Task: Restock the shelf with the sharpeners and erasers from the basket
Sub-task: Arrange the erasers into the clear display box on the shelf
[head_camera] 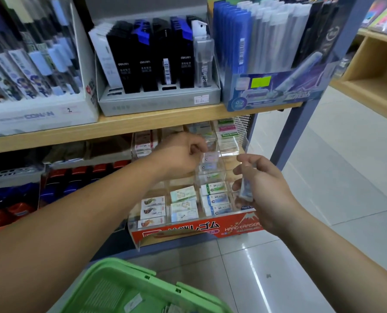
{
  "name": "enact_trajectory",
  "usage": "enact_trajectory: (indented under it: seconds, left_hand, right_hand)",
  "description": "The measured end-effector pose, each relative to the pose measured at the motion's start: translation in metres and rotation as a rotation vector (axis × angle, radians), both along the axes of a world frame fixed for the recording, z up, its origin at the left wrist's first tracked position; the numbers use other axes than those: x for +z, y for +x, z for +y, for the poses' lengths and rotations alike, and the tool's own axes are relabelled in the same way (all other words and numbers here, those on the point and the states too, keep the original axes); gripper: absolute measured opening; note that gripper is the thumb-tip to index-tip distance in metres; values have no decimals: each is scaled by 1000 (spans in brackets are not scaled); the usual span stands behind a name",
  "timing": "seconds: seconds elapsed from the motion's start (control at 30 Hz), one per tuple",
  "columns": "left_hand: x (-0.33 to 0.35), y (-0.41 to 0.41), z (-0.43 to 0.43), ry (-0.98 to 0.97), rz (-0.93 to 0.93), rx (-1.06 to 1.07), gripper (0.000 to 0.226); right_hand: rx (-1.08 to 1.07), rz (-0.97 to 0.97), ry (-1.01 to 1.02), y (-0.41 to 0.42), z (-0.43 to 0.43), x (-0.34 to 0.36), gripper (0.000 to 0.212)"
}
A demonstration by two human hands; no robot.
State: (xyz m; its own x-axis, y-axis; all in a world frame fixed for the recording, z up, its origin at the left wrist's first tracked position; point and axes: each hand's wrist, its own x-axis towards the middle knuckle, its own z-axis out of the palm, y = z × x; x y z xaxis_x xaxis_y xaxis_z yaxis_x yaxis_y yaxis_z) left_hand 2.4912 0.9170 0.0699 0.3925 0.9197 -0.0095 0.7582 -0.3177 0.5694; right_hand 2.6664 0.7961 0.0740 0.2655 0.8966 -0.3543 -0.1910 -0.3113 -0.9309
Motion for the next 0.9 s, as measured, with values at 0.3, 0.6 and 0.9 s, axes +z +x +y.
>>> enact_trajectory:
  seconds: [0.3, 0.6, 0.9]
  left_hand:
    - [4, 5, -6, 38, 363, -147, 34]
    - [18, 6, -54, -248, -396, -167, 17]
    - [22, -13, -45, -301, -329, -184, 18]
  right_hand:
    - [-10, 256, -28, 2, 2, 0, 37]
    - [155, 196, 128, -6, 0, -8, 53]
    - [108, 87, 156, -12, 0, -12, 20]
